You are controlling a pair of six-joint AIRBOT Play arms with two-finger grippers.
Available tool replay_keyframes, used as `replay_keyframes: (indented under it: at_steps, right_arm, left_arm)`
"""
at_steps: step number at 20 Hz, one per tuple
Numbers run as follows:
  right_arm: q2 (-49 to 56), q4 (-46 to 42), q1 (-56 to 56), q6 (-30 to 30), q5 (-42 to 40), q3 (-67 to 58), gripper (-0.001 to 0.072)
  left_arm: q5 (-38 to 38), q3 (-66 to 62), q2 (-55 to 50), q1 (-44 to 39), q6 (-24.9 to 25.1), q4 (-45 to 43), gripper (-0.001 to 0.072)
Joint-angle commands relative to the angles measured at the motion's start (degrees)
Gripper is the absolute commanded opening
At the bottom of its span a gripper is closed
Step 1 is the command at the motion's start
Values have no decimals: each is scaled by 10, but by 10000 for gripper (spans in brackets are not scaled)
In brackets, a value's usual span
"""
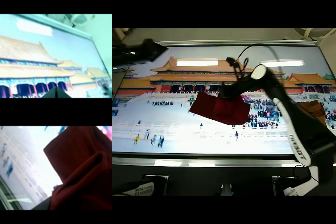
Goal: Fold the shirts.
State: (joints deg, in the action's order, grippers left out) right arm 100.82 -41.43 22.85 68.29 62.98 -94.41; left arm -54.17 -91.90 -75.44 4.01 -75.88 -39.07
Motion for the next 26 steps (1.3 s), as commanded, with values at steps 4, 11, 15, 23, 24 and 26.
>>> replay_keyframes:
  at_steps: [4,11,15,23,24,26]
  right_arm:
    - [98,203,11,-76,-45,0,693]
    - [-2,-212,-193,-2,239,3,688]
    - [-2,-164,-216,23,186,104,612]
    - [38,45,-122,31,-23,205,252]
    - [37,60,-120,19,-28,205,20]
    - [23,63,-128,-54,-8,179,20]
  left_arm:
    - [-66,0,91,26,1,-32,25]
    - [-80,5,88,23,11,-110,25]
    - [-79,25,87,22,11,-109,25]
    - [-80,44,87,-1,11,-109,25]
    - [-79,44,87,-2,11,-109,25]
    - [-79,44,87,-2,11,-109,25]
